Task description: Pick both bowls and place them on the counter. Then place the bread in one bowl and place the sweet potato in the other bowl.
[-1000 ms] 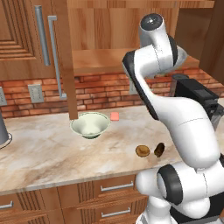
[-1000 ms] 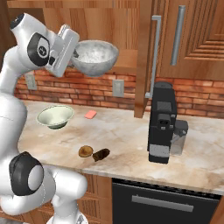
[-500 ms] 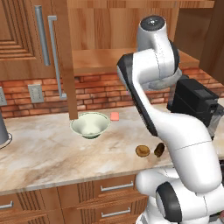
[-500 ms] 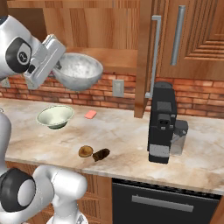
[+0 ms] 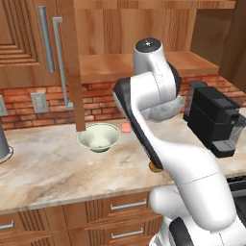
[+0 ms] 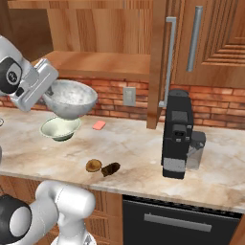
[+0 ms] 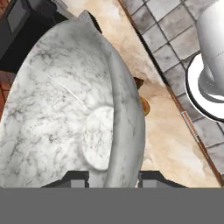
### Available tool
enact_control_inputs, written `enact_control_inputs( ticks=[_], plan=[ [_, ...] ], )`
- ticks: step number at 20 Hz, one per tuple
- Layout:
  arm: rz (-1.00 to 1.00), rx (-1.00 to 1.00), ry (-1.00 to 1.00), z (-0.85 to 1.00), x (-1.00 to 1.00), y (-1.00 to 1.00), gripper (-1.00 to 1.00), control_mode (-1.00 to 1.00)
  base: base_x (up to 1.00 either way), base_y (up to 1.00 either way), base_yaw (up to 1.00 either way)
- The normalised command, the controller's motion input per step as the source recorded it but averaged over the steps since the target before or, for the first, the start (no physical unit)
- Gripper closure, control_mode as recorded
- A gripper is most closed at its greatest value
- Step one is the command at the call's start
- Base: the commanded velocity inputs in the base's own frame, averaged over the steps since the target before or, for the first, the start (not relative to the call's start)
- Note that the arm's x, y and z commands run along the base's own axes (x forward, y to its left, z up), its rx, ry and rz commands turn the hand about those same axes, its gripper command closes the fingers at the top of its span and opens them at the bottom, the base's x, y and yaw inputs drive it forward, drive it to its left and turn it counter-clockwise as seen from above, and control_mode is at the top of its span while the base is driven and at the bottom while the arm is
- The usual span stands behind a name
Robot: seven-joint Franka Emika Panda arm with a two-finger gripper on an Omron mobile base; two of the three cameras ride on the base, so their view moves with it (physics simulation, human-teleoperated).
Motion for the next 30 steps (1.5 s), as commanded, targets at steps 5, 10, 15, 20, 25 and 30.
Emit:
enact_control_inputs(
  ticks=[5,10,15,20,25,30],
  plan=[
    [0.04,0.0,0.03,-0.73,0.07,0.39,1.0,-1.0,0.0,0.0,0.0],
    [0.09,0.0,-0.01,-0.6,0.08,0.41,1.0,-1.0,0.0,0.0,0.0],
    [0.03,-0.07,-0.01,-0.45,0.16,0.42,1.0,-1.0,0.0,0.0,0.0],
    [0.01,-0.05,0.0,-0.4,-0.03,0.46,1.0,-1.0,0.0,0.0,0.0],
    [0.0,-0.11,0.0,-0.41,-0.1,0.4,1.0,-1.0,0.0,0.0,0.0],
    [-0.02,-0.18,0.0,-0.59,-0.19,0.4,1.0,-1.0,0.0,0.0,0.0]
  ],
)
